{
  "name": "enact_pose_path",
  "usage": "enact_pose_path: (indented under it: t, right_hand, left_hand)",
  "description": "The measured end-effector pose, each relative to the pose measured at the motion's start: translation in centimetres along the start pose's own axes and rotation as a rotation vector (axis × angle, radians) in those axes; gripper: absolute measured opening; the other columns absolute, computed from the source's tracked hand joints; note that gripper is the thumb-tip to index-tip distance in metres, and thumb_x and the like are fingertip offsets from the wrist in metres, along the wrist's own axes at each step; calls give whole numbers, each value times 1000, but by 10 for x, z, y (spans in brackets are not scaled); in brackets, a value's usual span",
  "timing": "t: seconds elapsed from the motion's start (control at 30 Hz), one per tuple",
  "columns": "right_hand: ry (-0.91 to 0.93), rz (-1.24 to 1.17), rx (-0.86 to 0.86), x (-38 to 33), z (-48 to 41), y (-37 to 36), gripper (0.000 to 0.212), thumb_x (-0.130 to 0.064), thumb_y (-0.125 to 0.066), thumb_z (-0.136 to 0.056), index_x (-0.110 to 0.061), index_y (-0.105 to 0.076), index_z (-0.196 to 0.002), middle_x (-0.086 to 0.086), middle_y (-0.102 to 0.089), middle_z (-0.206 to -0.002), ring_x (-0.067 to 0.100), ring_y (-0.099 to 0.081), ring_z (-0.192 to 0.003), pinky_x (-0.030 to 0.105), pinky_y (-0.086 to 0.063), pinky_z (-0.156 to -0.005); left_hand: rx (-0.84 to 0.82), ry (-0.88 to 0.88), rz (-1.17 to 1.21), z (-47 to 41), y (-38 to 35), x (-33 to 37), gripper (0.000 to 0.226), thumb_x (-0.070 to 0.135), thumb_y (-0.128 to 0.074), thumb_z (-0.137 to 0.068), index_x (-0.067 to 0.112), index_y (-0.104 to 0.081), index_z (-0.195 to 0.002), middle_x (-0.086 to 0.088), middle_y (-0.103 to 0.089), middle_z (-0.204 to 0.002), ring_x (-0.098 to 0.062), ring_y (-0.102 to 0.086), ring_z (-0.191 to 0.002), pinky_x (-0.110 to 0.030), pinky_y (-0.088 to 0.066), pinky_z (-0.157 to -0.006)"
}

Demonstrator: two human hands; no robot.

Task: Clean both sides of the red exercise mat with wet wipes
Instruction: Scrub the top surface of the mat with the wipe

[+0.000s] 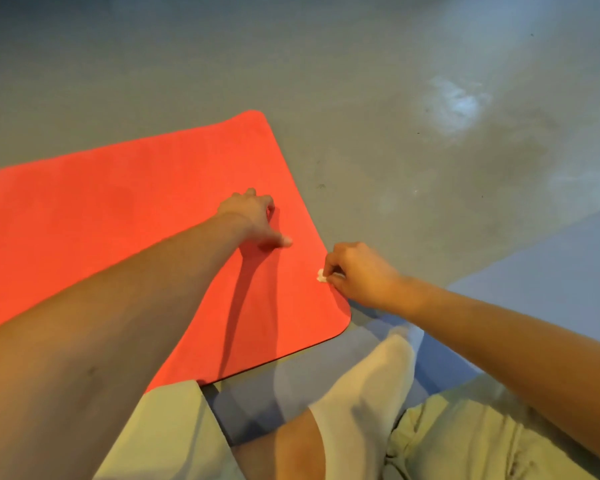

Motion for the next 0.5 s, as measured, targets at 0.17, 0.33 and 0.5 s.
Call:
enact_pose_path:
  t: [0.17,0.33,0.5]
  right_hand:
    - [-20,-2,53,5,-10,-3,17,-11,-63,-81,-22,-75,-84,-1,-65,-88,24,-64,-80,38,-52,-70]
    - [-170,-27,148,17,-86,21,20,-8,-59,-77,-24,-72,-75,0,-69,-88,26,-65,-81,33,-52,-67]
    - [-258,-19,151,22,-115,29,19,-11,-62,-82,-28,-67,-74,2,-70,-93,27,-67,-84,29,-47,-65]
  left_hand:
    - [78,14,-4,-10,3,7,79,77,-77,-70,25,-61,-128,-13,-52,-133,-40,-52,-124,-43,-47,-100]
    - [107,36,51,-15,-5,6,87,67,-83,-72,18,-51,-136,-16,-44,-139,-41,-41,-132,-48,-43,-108]
    - [116,42,69,-15,-8,5,97,69,-83,-70,17,-44,-142,-15,-42,-141,-40,-39,-134,-50,-43,-110]
Point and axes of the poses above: each hand's wrist, its own z-axis away from the middle knuckle, its own y-axis out of the back of the hand, x = y × z, the point moved 10 cm from there along -z, towards the middle knuckle
